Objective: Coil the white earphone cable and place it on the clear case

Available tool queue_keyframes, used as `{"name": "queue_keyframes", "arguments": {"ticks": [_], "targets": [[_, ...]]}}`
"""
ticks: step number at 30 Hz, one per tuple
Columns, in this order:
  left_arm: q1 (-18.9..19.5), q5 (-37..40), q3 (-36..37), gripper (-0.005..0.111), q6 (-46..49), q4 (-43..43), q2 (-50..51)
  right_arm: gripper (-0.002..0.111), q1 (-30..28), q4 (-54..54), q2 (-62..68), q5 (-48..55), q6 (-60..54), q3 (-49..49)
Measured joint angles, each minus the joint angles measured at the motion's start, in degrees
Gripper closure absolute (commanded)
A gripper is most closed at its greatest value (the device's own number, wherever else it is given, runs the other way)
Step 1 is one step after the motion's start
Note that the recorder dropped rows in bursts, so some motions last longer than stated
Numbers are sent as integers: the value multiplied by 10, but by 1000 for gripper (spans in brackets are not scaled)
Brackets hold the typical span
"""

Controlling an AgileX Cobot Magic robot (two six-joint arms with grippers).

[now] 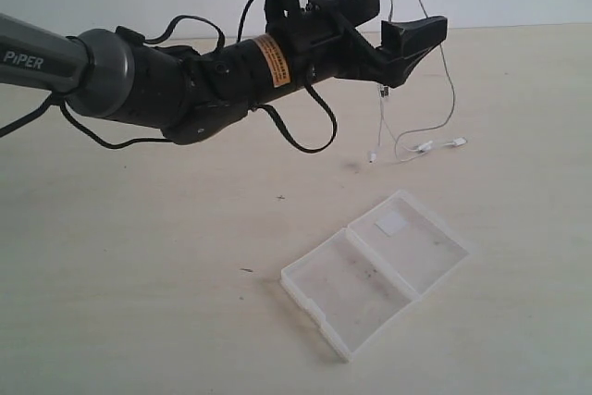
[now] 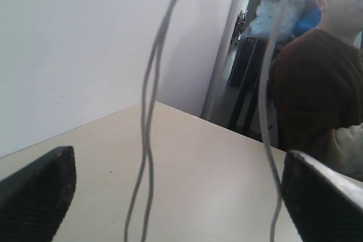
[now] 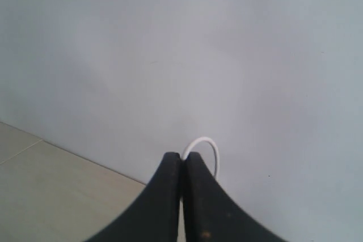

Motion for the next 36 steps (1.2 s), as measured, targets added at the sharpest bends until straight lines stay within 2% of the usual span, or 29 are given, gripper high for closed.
{"name": "queue_keyframes", "arguments": {"ticks": [6, 15, 17, 18, 20, 21, 29, 34, 36], "targets": [[-14, -2, -13, 14, 0, -8, 2, 108, 0, -1, 0, 0, 0, 0], [-14, -2, -15, 14, 0, -19, 3, 108, 0, -1, 0, 0, 0, 0], [-14, 4, -15, 23, 0, -19, 3, 108, 0, -1, 0, 0, 0, 0], [-14, 8, -15, 32, 0, -19, 3, 108, 0, -1, 0, 0, 0, 0], [-14, 24, -15, 42, 0, -19, 3, 108, 0, -1, 0, 0, 0, 0], [-14, 36, -15, 43, 0, -19, 3, 108, 0, -1, 0, 0, 0, 0], [-14, 57, -15, 43, 0, -19, 3, 108, 0, -1, 0, 0, 0, 0], [-14, 74, -15, 28, 18, -19, 3, 108, 0, -1, 0, 0, 0, 0], [-14, 80, -15, 25, 25, -19, 3, 108, 0, -1, 0, 0, 0, 0]]}}
